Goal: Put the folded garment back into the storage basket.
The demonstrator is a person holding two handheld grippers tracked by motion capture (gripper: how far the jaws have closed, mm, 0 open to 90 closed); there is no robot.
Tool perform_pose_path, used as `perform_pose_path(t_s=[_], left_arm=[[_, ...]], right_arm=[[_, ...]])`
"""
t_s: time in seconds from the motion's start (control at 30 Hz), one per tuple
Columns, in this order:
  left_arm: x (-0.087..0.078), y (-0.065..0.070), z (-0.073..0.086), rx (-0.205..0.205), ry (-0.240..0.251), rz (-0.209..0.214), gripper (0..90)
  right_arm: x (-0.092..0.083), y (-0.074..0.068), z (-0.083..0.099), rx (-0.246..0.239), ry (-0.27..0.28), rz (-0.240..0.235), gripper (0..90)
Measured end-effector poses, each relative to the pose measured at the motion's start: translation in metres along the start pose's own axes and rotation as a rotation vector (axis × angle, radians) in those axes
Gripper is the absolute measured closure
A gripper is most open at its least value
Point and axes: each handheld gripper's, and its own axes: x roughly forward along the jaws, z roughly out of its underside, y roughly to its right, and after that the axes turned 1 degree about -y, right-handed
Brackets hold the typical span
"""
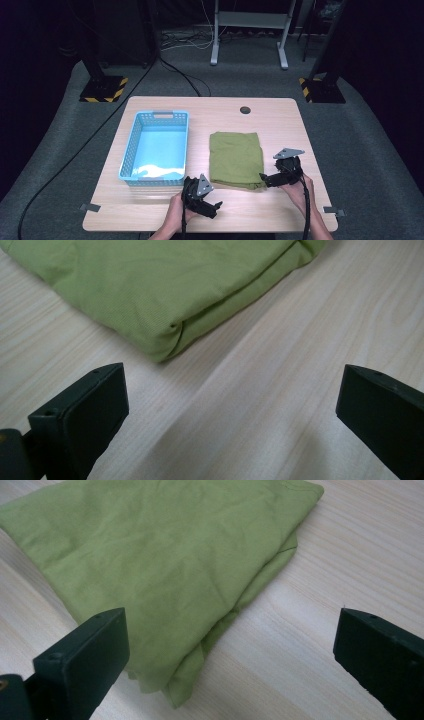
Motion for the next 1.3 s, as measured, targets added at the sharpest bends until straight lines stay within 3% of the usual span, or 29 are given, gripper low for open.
perform_pose_path(t_s=[0.93, 1.3], left_arm=[[0.018, -0.012, -0.015, -0.067, 0.005, -0.028, 0.1], [0.024, -0.012, -0.02, -0.059, -0.011, -0.032, 0.2]], right_arm=[[0.014, 0.002, -0.016, -0.013, -0.015, -0.016, 1.0], [0.018, 0.004, -0.023, -0.013, -0.019, -0.019, 1.1]])
